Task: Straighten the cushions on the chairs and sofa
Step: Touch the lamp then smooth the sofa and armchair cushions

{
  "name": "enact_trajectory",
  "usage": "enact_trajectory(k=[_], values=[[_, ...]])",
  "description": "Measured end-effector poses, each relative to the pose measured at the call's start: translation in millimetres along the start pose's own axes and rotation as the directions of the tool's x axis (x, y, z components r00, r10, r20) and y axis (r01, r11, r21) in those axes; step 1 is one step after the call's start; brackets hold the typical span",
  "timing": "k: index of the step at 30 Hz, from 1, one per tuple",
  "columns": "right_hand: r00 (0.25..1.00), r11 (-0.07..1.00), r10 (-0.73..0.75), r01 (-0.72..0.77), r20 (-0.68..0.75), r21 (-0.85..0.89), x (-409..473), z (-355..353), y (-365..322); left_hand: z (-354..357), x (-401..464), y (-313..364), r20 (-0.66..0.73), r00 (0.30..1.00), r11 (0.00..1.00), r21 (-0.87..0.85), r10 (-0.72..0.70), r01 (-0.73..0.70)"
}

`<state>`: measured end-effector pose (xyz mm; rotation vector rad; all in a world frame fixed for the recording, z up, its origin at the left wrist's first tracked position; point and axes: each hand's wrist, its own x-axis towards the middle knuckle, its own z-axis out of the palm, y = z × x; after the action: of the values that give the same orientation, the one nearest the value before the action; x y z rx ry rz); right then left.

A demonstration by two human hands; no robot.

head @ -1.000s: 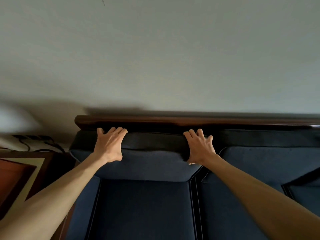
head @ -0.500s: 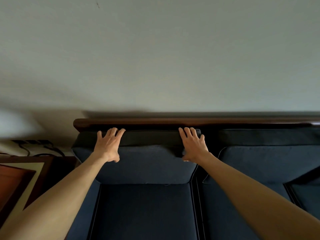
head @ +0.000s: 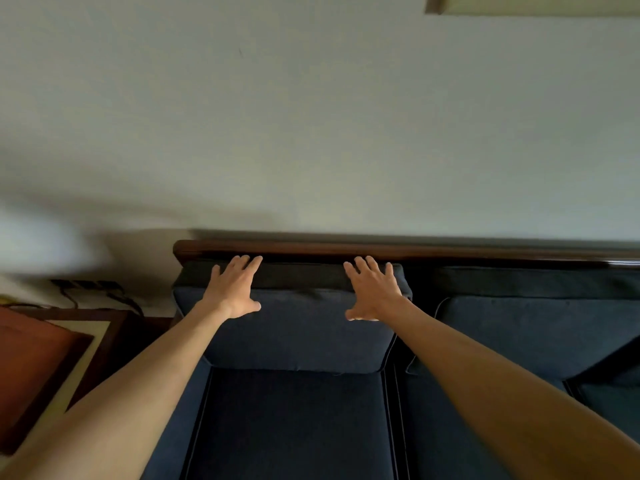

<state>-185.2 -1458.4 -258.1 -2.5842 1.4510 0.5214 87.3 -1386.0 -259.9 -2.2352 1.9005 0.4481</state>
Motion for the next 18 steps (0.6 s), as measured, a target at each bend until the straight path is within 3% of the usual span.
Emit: enact_trajectory(k=[9, 18], values=[[0.980, 0.989, -0.071, 0.093, -0.184, 0.115, -76, -132, -67, -110, -117, 0, -0.138, 0.987, 0.966, -0.254, -0.087, 0.050], [0.902, 0.938, -0.209, 0.294, -0.379, 0.183, -233, -228, -146, -197, -326, -2, -0.369, 0.901, 0.955, -0.265, -0.226, 0.131]])
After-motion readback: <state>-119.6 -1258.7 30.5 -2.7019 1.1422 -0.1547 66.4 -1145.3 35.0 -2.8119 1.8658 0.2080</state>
